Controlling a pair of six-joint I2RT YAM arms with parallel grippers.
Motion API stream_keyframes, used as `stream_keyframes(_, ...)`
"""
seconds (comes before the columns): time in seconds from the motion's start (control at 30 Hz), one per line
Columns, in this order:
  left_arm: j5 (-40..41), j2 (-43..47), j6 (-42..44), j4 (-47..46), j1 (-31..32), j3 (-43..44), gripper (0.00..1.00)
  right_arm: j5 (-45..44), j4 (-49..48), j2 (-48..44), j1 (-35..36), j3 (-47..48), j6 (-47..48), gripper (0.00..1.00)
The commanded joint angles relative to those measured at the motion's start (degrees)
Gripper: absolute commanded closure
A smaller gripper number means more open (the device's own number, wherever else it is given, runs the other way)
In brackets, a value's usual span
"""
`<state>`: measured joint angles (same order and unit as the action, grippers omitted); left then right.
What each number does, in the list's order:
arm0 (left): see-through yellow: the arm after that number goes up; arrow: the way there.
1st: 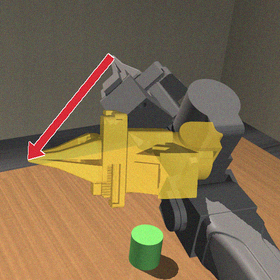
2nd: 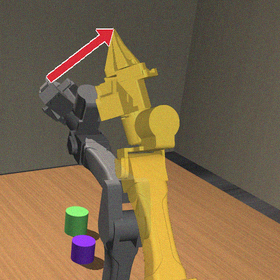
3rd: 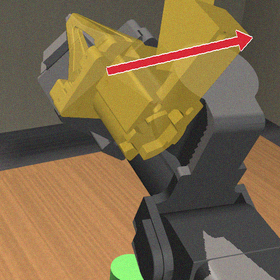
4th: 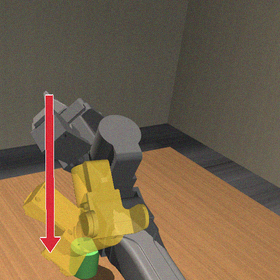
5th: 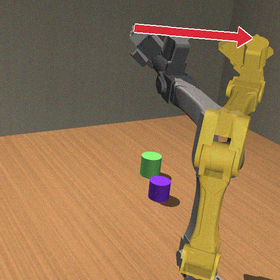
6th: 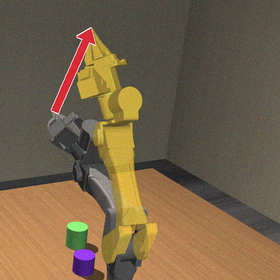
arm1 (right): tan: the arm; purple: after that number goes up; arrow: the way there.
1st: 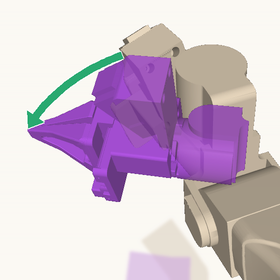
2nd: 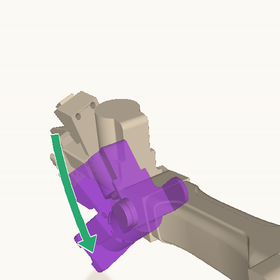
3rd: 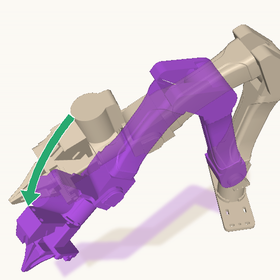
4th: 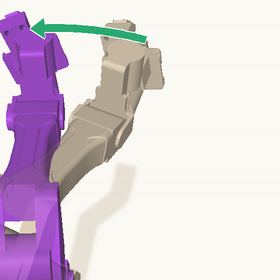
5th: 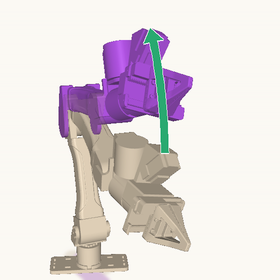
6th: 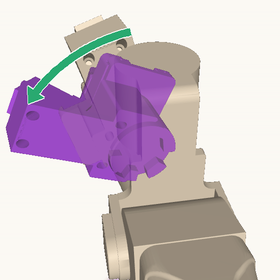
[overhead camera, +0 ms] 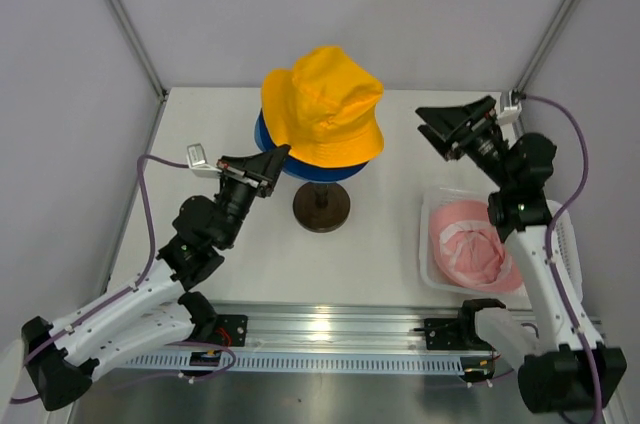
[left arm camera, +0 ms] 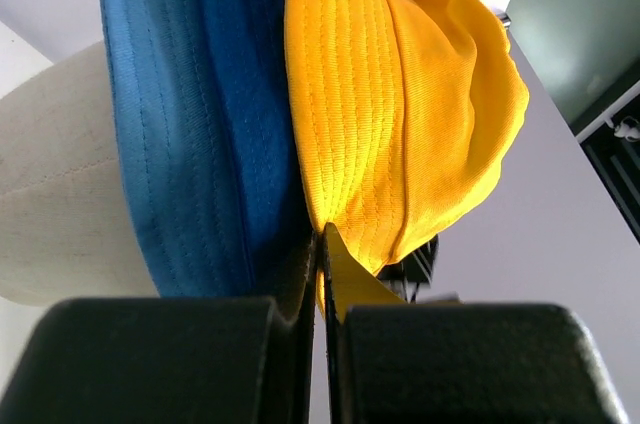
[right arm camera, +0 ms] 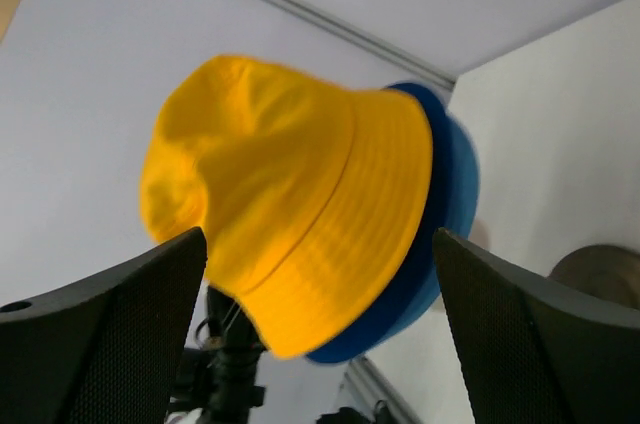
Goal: Stack the hats
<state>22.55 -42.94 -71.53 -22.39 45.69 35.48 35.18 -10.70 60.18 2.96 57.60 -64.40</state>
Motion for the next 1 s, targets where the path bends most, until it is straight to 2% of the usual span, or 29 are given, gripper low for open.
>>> stream_keyframes(0.0, 2.9, -1.8, 0.8, -0.6, 1.7, 0.6, 0.99, -5.4, -7.7, -6.3, 2.7, -10.4, -14.7, 0.03)
stream_keyframes(0.17, 4.3, -2.5, 0.7, -1.4, 3.9, 0.3, 0.99, -5.8, -3.0, -9.7, 7.3, -9.2, -13.6, 0.03)
stream_keyframes(0.3, 5.8, -2.7, 1.2, -1.8, 5.7, 0.3, 0.99, -8.5, -3.8, -9.1, 11.4, -10.0, -13.1, 0.05)
stream_keyframes(0.47, 7.4, -2.5, 1.5, -1.4, 6.8, 0.2, 0.99, -9.3, -9.8, -6.3, 15.1, -12.0, -16.1, 0.12)
stream_keyframes(0.67, 8.4, -2.2, 1.7, -1.2, 7.4, -0.2, 0.99, -10.7, -10.7, -4.5, 17.2, -11.3, -15.8, 0.19)
stream_keyframes(0.87, 8.0, -2.5, 1.0, -0.9, 7.7, -0.9, 0.99, -13.6, -13.6, -3.5, 18.1, -11.9, -16.5, 0.42)
stream_keyframes(0.97, 8.3, -2.4, 0.4, -0.8, 8.1, -1.6, 0.99, -15.0, -14.2, -2.6, 19.1, -12.0, -16.5, 0.59)
